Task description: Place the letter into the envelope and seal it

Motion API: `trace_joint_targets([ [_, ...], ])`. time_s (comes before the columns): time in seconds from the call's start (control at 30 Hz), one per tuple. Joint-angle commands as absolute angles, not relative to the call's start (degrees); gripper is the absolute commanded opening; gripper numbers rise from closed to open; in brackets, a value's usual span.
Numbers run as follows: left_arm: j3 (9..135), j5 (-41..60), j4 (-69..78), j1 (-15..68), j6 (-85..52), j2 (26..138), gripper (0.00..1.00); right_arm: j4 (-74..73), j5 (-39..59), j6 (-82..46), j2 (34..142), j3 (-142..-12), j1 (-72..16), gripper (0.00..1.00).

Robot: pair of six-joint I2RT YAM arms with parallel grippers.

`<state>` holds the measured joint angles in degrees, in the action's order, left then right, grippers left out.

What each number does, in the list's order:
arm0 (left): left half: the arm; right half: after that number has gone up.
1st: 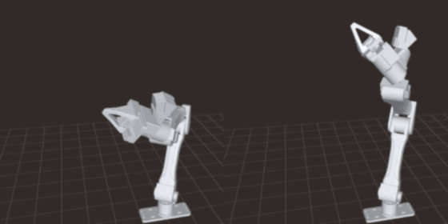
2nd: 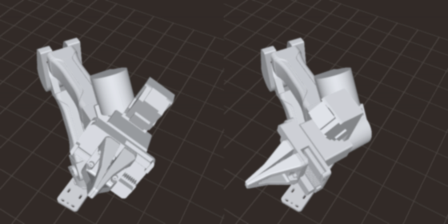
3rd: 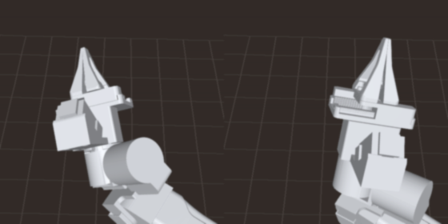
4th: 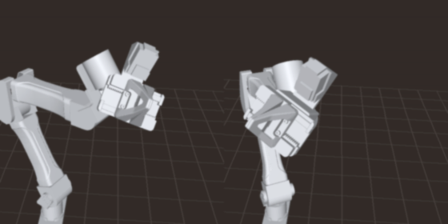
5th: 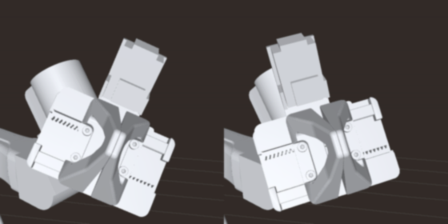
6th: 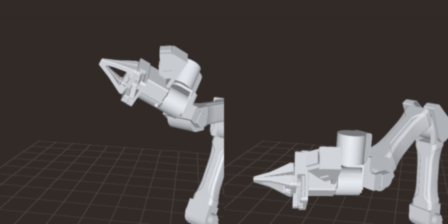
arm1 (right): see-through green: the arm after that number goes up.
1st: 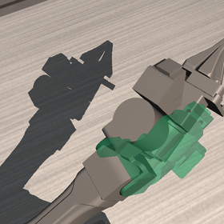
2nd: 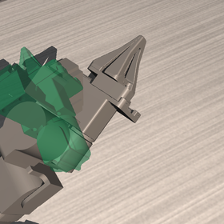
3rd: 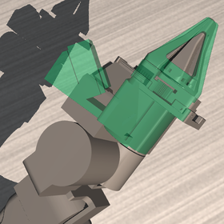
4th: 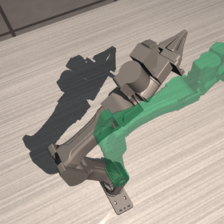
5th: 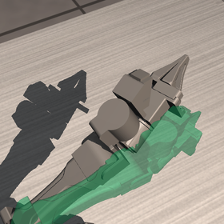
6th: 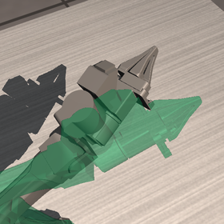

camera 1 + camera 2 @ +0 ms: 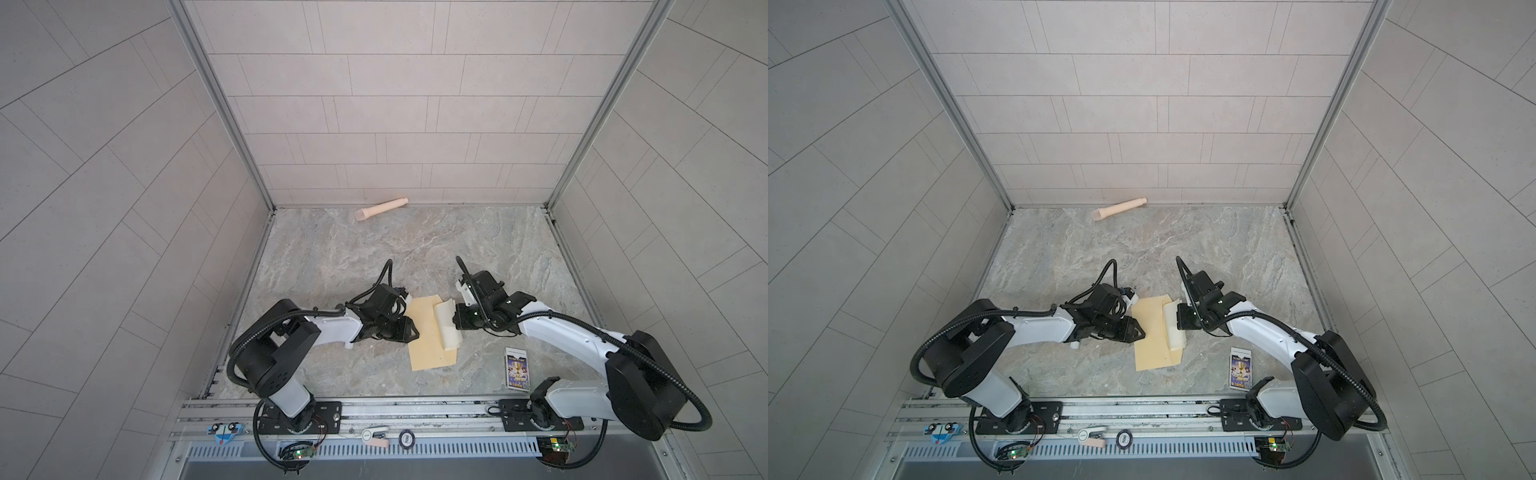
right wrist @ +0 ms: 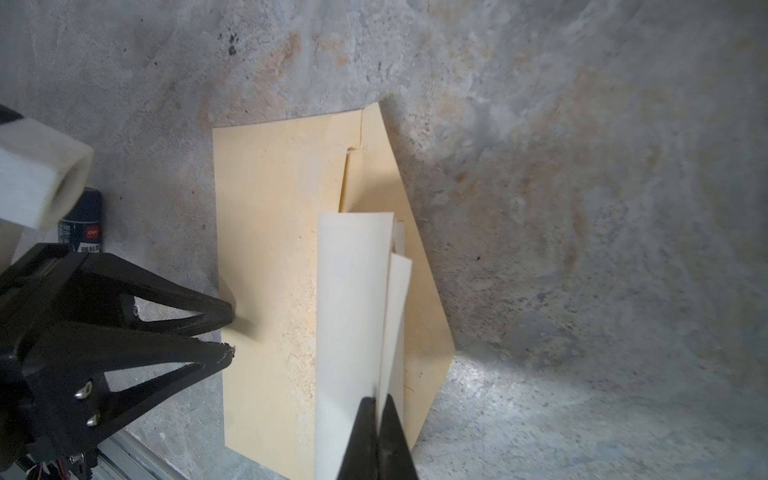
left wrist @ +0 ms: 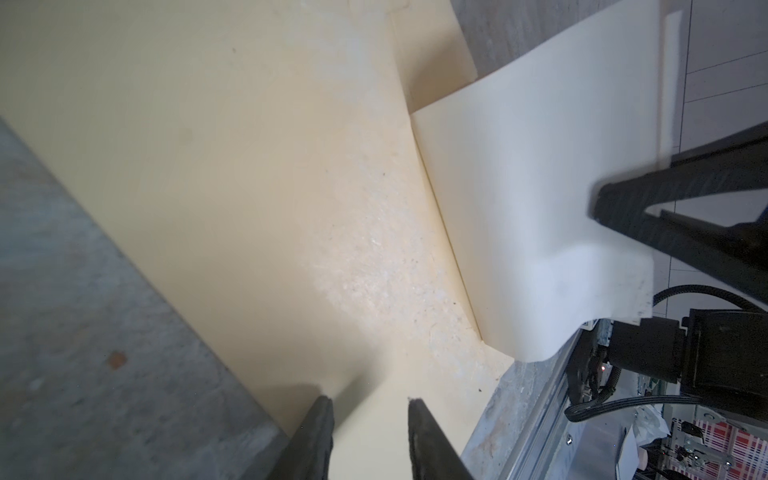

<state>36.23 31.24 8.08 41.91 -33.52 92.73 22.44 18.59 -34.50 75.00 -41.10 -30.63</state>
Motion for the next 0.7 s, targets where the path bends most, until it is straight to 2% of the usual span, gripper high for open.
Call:
trace_joint_targets([
  [0.0, 33.23, 29.18, 2.32, 42.19, -33.75, 94.30, 0.37, 25.61, 17.85, -33.98, 75.63, -43.34, -30.30, 0.00],
  [0.3, 32.04, 29.53, 4.77, 42.19, -34.36, 95.08, 0.38, 29.04, 22.67, -33.50, 76.72, -47.30, -29.66, 0.00],
  [0.67, 31.64, 30.02, 5.90, 42.19, -34.54, 95.10, 0.38, 31.88, 21.31, -32.99, 79.23, -45.97, -28.42, 0.00],
])
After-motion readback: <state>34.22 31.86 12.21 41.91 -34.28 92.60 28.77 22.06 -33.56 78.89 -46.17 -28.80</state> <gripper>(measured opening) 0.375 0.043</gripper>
